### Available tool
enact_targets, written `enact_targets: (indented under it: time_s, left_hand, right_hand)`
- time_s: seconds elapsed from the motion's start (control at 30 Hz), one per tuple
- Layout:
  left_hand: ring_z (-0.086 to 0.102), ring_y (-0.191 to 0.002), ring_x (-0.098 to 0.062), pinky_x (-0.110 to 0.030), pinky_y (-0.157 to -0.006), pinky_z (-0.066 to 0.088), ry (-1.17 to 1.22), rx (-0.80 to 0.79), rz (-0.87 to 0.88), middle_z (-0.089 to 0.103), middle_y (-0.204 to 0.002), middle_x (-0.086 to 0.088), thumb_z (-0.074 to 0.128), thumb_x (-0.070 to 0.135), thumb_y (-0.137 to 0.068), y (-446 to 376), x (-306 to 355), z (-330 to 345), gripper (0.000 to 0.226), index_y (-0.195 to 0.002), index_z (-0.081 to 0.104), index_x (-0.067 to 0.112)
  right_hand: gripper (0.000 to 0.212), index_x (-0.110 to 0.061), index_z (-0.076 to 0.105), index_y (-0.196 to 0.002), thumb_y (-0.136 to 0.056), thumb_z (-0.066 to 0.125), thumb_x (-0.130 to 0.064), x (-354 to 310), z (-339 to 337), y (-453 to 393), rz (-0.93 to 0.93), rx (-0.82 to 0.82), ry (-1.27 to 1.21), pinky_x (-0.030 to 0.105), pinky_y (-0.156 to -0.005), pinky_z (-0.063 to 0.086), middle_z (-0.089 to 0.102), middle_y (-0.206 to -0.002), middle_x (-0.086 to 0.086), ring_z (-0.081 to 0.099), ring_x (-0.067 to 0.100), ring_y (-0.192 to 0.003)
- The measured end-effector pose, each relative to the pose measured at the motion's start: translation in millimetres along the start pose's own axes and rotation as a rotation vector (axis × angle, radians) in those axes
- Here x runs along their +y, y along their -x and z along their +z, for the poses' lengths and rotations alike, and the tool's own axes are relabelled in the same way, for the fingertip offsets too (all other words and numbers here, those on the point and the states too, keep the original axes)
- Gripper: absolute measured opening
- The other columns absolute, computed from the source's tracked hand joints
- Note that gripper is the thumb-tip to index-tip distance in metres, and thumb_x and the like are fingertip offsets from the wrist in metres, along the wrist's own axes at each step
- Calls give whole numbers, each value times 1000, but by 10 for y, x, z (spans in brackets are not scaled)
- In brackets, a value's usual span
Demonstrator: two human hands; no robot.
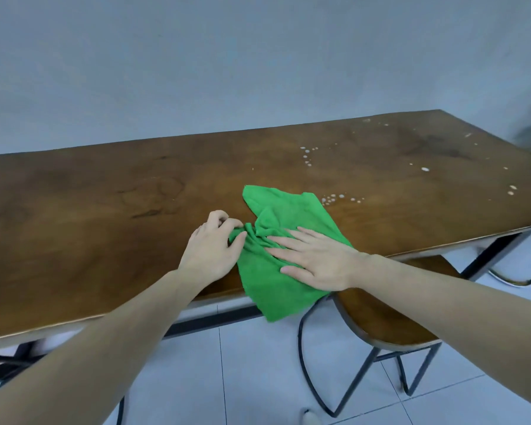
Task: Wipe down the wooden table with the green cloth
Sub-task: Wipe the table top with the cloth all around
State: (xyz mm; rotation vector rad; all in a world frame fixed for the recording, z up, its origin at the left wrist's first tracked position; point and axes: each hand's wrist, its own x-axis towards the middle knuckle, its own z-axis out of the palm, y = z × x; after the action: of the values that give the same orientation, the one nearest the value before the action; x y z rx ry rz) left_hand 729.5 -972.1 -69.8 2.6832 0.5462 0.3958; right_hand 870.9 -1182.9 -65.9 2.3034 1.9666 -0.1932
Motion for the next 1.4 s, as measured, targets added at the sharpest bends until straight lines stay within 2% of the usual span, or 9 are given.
enact_targets:
  time_s: [0.13, 0.17, 0.23, 0.3, 0.37, 0.53, 0.73, 1.03, 1.4]
  left_hand:
    - [45, -127, -21, -46, -113, 28, -31, -9, -9, 40, -138, 2, 44, 46, -98, -71, 5, 74, 33, -122, 60, 30]
    - [41, -131, -20, -46, -114, 26, -37, -8, -7, 40, -140, 3, 44, 46, -98, -99, 5, 101, 32, -122, 60, 31]
    - [36, -135, -19, -45, -115, 21, -48, -12, -4, 39, -143, 3, 43, 46, -99, -175, 18, 154, 33, -124, 59, 31]
    - [36, -135, -18, -44, -115, 18, -53, -13, -10, 40, -142, 5, 41, 46, -100, -286, 52, 208, 34, -125, 58, 31]
    - [37, -134, -16, -43, -115, 17, -53, -3, -22, 41, -140, 8, 41, 46, -100, -422, 95, 268, 34, -125, 57, 31]
    - [42, -130, -16, -44, -113, 20, -32, 1, -60, 48, -133, 10, 40, 45, -100, -868, 177, 390, 31, -121, 57, 30]
    - [43, -127, -19, -43, -110, 22, 20, 25, -218, 51, -130, 7, 43, 43, -99, -1541, 220, 491, 26, -114, 57, 27]
    - [45, -131, -21, -46, -114, 23, 38, 96, -262, 44, -144, 5, 36, 46, -101, -2466, 309, 763, 39, -133, 50, 28]
    - [15, -150, -14, -42, -122, 9, -258, 6, -260, 27, -160, 10, 19, 60, -99, -2549, 278, 869, 56, -149, 33, 38]
  right_hand:
    - [56, -49, 18, -155, -101, 10, -65, 232, 15, 197, -9, 56, 80, 44, -120, 13, 21, -164, -12, 22, 26, -148]
    - [55, -51, 22, -153, -101, 14, -67, 286, 13, 223, -2, 80, 104, 48, -120, 12, 24, -163, -10, 21, 26, -148]
    - [57, -52, 25, -152, -99, 19, -71, 381, 7, 230, -10, 118, 140, 55, -121, 3, 17, -166, -5, 7, 27, -154]
    - [63, -52, 14, -154, -96, 17, -76, 484, 8, 184, -56, 90, 101, 54, -122, -6, -2, -168, -6, -12, 20, -154]
    - [67, -50, 4, -155, -95, 17, -76, 603, -2, 115, -111, 24, 54, 48, -122, -8, -12, -166, -9, -16, 16, -152]
    - [68, -48, 8, -156, -95, 22, -75, 1003, -36, -182, -203, 26, 32, 43, -124, -6, -7, -167, -10, -8, 16, -154]
    - [66, -51, 8, -155, -94, 18, -76, 1638, -156, -778, -190, 30, 25, 44, -124, -3, -3, -168, -10, -4, 18, -154]
    - [74, -47, 8, -156, -90, 9, -80, 2683, -288, -1810, -112, 49, 33, 42, -124, 0, -2, -168, -7, 1, 21, -154]
    - [80, -46, 3, -157, -86, 1, -83, 3596, -475, -2991, 3, 44, 73, 44, -124, 2, -2, -168, -5, 4, 24, -154]
